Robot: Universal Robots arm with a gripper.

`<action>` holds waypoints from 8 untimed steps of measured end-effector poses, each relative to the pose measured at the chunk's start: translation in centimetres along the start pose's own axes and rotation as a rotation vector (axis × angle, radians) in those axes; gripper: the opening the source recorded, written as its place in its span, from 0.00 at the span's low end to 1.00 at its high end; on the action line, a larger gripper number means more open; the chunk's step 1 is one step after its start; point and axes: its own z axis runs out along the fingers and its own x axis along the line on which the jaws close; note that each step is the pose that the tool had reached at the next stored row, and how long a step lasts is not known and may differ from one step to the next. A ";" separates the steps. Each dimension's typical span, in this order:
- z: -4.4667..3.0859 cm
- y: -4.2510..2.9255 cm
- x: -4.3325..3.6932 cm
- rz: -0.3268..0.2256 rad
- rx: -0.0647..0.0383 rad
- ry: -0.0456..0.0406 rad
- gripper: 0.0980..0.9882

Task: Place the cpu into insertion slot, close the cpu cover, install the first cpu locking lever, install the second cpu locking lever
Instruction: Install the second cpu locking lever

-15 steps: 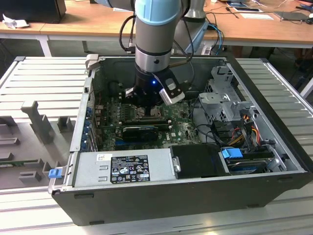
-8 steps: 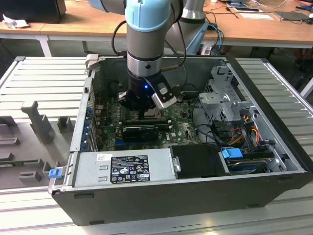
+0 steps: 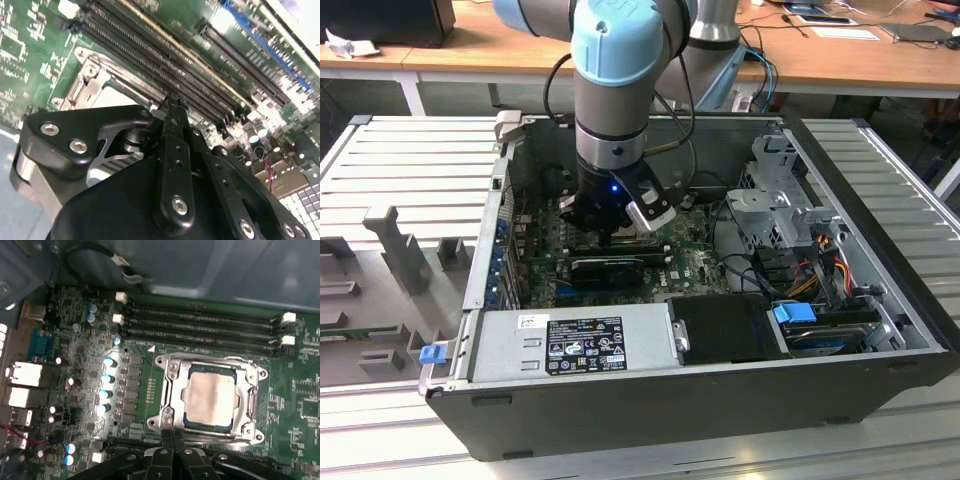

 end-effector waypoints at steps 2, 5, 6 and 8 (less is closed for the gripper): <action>-0.01 -0.40 0.20 0.000 -0.023 -0.0026 0.01; -0.05 -0.89 0.56 -0.001 -0.043 -0.0052 0.01; -0.07 -1.02 0.71 -0.001 -0.052 -0.0063 0.01; -0.07 -1.15 0.97 -0.002 -0.066 -0.0078 0.01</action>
